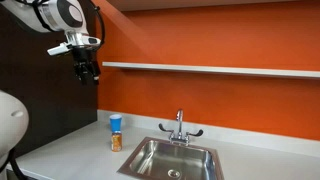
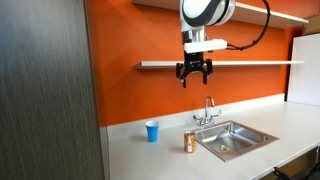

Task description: Put the orange can on the bottom shelf

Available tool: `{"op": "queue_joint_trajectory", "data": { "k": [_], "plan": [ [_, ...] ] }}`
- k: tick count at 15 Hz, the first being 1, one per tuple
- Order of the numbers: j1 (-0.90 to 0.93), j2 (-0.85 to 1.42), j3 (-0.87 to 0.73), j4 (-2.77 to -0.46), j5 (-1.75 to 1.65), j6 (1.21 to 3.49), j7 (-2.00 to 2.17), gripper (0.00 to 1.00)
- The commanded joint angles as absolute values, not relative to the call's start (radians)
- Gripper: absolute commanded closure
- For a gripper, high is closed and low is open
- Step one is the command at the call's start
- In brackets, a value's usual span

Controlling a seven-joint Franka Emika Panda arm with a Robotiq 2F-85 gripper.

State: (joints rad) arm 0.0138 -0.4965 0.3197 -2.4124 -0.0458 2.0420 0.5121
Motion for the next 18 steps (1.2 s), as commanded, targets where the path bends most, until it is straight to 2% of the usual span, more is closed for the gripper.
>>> {"op": "queue_joint_trajectory", "data": {
  "k": [1,11,18],
  "plan": [
    [0.033,-0.493,0.303,-2.410,-0.056,2.039,0.520,0.00],
    [0.033,-0.493,0.303,-2.410,-0.056,2.039,0.520,0.00],
    [0.092,-0.507,0.190,-2.461,-0.003,2.041,0.271,0.00]
  ]
}}
